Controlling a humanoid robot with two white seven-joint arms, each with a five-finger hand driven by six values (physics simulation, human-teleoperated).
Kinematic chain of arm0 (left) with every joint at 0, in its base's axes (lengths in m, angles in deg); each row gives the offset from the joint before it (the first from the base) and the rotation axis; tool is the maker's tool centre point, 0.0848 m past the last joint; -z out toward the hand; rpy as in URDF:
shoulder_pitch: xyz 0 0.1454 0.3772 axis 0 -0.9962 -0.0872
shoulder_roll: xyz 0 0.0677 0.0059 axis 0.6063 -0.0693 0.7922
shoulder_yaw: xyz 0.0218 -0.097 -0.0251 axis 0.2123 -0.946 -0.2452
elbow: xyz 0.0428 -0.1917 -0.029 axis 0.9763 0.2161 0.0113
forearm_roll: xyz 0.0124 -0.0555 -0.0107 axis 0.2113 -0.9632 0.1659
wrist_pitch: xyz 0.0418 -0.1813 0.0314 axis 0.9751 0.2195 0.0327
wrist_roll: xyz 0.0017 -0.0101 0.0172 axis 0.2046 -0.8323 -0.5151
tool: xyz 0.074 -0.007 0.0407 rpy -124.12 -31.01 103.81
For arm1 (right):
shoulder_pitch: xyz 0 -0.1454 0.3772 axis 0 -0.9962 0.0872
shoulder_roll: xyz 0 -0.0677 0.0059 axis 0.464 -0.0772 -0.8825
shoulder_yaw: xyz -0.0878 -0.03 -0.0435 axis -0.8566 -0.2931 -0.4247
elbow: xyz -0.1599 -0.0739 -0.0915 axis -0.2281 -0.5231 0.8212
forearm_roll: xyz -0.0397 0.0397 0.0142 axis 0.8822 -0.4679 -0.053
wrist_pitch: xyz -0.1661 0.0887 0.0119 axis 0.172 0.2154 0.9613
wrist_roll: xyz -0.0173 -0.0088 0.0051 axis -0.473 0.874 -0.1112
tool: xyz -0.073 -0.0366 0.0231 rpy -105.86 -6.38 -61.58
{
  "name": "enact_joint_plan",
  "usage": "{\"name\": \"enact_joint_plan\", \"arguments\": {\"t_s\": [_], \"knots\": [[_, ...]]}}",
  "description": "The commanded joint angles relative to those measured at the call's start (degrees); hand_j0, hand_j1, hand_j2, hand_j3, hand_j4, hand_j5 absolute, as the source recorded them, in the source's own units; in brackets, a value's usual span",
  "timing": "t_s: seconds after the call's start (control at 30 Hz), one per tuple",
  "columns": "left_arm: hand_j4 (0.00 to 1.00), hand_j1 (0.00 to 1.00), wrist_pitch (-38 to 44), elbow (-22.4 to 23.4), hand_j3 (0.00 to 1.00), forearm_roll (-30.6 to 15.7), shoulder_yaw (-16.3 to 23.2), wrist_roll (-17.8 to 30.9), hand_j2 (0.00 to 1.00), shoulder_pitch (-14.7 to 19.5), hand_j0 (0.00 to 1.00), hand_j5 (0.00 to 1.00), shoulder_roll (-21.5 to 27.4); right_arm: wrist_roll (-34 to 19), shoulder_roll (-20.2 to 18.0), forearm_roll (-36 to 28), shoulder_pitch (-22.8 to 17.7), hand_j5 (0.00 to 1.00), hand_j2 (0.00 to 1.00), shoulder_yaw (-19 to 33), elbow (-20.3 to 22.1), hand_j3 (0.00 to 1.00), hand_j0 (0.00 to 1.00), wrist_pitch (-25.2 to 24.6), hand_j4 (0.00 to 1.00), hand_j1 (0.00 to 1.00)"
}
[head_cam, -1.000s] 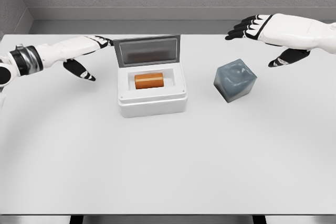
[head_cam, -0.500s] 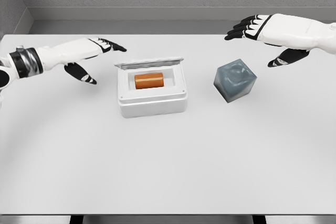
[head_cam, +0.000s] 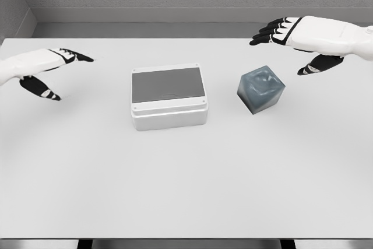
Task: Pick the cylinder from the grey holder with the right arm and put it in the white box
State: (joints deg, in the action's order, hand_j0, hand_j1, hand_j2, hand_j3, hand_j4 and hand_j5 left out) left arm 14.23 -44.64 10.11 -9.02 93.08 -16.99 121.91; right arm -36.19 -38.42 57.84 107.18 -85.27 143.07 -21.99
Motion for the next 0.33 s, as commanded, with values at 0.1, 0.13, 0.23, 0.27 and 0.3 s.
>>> {"name": "enact_joint_plan", "arguments": {"t_s": [0.1,0.13,0.23,0.27,0.3], "knots": [[1.0,1.0,0.2,0.0,1.0,-0.5,-2.0,0.0,1.0,-0.8,1.0,1.0,2.3,0.0,-0.1,-0.3,0.0,1.0,1.0,0.0,-0.1,1.0,1.0,-0.2,1.0,1.0],[1.0,1.0,0.2,0.1,1.0,-0.5,-2.0,0.0,1.0,-0.8,1.0,1.0,2.3,0.0,-0.1,-0.3,0.0,1.0,1.0,0.0,0.0,1.0,1.0,-0.2,1.0,1.0],[1.0,1.0,0.2,0.1,1.0,-0.5,-2.0,0.0,1.0,-0.7,1.0,1.0,2.3,0.0,-0.2,-0.3,-0.1,1.0,1.0,0.0,0.0,1.0,1.0,-0.2,1.0,1.0],[1.0,1.0,0.2,0.1,1.0,-0.5,-2.0,0.0,1.0,-0.7,1.0,1.0,2.3,0.0,-0.2,-0.3,-0.1,1.0,1.0,0.0,0.0,1.0,1.0,-0.2,1.0,1.0],[1.0,1.0,0.2,0.1,1.0,-0.5,-2.0,0.0,1.0,-0.7,1.0,1.0,2.3,0.0,-0.2,-0.3,-0.1,1.0,1.0,0.0,0.0,1.0,1.0,-0.2,1.0,1.0]]}}
